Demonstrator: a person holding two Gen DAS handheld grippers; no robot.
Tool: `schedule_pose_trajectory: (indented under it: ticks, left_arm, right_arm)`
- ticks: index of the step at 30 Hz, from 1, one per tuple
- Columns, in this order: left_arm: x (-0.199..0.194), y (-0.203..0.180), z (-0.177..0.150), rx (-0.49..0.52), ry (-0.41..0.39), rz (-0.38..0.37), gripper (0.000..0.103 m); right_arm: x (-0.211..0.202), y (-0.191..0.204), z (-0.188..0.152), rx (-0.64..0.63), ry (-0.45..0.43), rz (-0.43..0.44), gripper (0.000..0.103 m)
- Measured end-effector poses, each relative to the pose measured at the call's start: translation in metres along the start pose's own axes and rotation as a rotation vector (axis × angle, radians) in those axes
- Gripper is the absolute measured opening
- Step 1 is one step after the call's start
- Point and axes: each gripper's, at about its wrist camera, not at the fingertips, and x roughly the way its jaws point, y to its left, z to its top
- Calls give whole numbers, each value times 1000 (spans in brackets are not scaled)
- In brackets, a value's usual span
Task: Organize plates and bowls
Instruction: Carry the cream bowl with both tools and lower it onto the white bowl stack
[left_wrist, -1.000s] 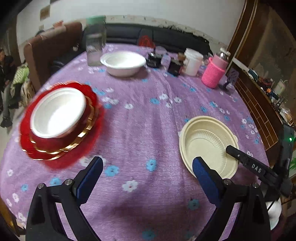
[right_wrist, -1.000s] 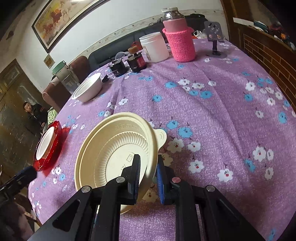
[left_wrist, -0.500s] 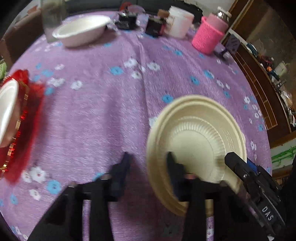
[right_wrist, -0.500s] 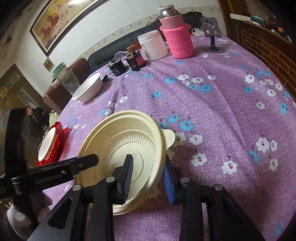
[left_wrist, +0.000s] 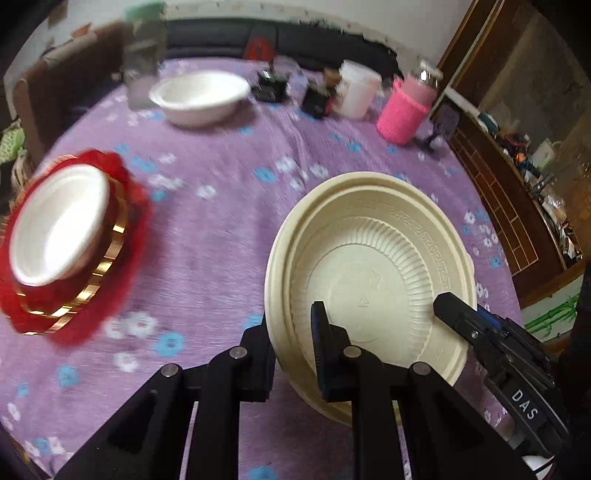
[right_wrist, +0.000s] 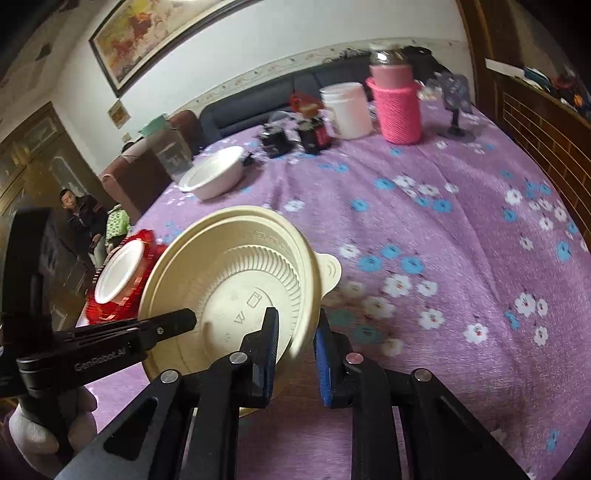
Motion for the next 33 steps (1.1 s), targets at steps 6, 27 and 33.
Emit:
schedule_pose_trajectory:
  ticks: [6,27,33]
  left_arm:
    - [-48,41,3,-29,-115,45,17]
    - [-44,236,35,-269,-101,352,18]
    - [-34,240,39,-274,-88,346,18]
  right_arm:
    - [4,61,17,-90,-21,31,20]
    - [148,254,59,-293,141,54,21]
    - [167,251,54,-286,177,30,21]
